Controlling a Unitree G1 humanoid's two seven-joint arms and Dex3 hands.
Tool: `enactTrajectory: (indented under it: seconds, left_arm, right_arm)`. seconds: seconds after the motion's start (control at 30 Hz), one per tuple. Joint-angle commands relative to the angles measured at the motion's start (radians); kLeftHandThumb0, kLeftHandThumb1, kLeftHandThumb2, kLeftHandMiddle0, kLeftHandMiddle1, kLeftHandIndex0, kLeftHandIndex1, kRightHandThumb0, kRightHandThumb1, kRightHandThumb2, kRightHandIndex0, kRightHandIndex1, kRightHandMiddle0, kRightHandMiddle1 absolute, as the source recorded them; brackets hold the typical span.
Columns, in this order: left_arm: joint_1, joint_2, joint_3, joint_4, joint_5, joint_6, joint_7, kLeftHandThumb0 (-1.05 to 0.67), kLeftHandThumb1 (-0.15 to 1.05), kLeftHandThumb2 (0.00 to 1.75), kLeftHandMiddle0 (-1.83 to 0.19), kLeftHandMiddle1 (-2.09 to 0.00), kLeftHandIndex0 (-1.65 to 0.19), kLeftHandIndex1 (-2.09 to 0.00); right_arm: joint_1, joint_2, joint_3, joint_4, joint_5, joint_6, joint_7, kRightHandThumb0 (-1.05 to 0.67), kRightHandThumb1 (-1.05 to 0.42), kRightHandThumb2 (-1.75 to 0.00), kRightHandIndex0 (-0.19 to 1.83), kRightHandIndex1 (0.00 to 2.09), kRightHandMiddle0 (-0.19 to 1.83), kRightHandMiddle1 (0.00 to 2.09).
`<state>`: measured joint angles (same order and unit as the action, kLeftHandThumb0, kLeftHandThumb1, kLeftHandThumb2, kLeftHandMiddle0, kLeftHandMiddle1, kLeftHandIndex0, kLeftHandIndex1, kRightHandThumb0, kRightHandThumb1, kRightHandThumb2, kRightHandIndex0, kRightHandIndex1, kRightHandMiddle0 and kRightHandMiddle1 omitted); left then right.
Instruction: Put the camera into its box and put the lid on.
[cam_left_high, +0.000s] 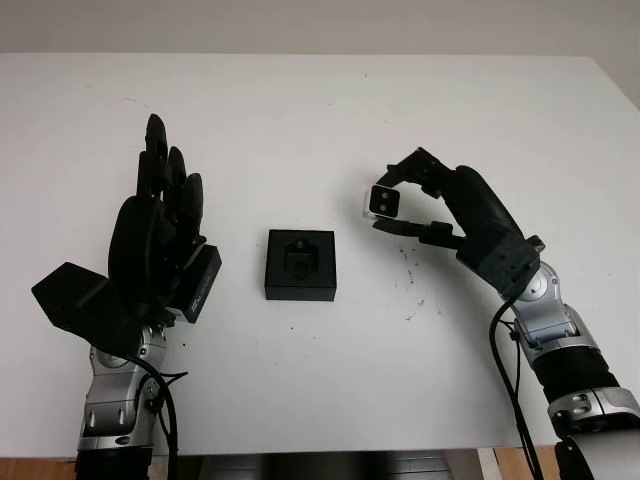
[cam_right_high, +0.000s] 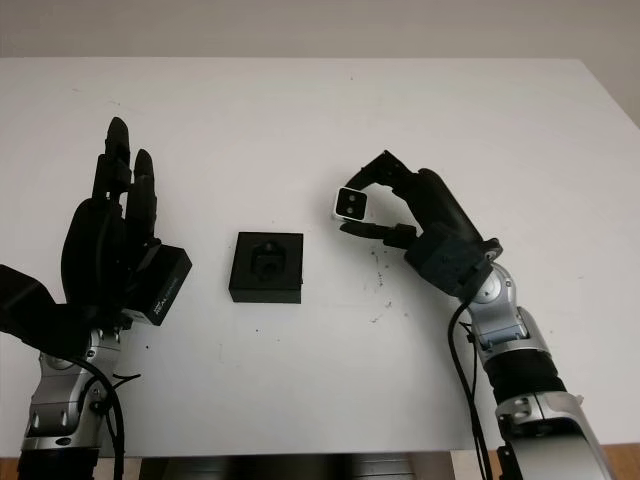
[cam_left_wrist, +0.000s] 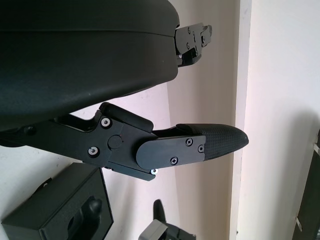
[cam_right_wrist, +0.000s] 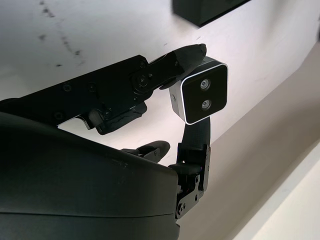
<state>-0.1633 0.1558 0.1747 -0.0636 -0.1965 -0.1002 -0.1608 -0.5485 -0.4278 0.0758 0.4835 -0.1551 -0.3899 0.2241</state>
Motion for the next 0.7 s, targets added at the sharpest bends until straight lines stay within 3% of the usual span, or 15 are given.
enactTrajectory:
  seconds: [0.0,0.23,0.53,0.67]
  left_arm:
    - [0.003,-0.001,-0.005,-0.016,0.008,-0.004,0.001,-0.72,1.05,0.51,0.19,0.00,0.19,0.00]
    - [0.006,-0.001,-0.007,-0.017,0.005,-0.005,0.001,-0.72,1.05,0.52,0.19,0.00,0.19,0.00]
    - [0.010,-0.006,-0.012,-0.014,0.007,-0.015,0.004,-0.72,1.05,0.53,0.19,0.00,0.19,0.00]
    - [0.007,-0.014,-0.011,-0.012,-0.001,-0.014,0.005,-0.72,1.05,0.52,0.19,0.00,0.19,0.00]
  right_arm:
    - [0.002,0.008,0.002,-0.071,0.029,0.061,0.046,-0.56,-0.97,-0.06,0.33,0.12,0.41,1.60]
    - [0.015,0.046,-0.002,-0.278,0.124,0.324,0.182,-0.56,-0.96,-0.05,0.32,0.11,0.40,1.58]
    - [0.059,0.106,0.010,-0.408,0.183,0.446,0.220,-0.55,-0.97,-0.05,0.35,0.11,0.40,1.58]
    - [0.088,0.132,0.022,-0.416,0.170,0.440,0.203,-0.57,-0.97,-0.06,0.34,0.11,0.40,1.61]
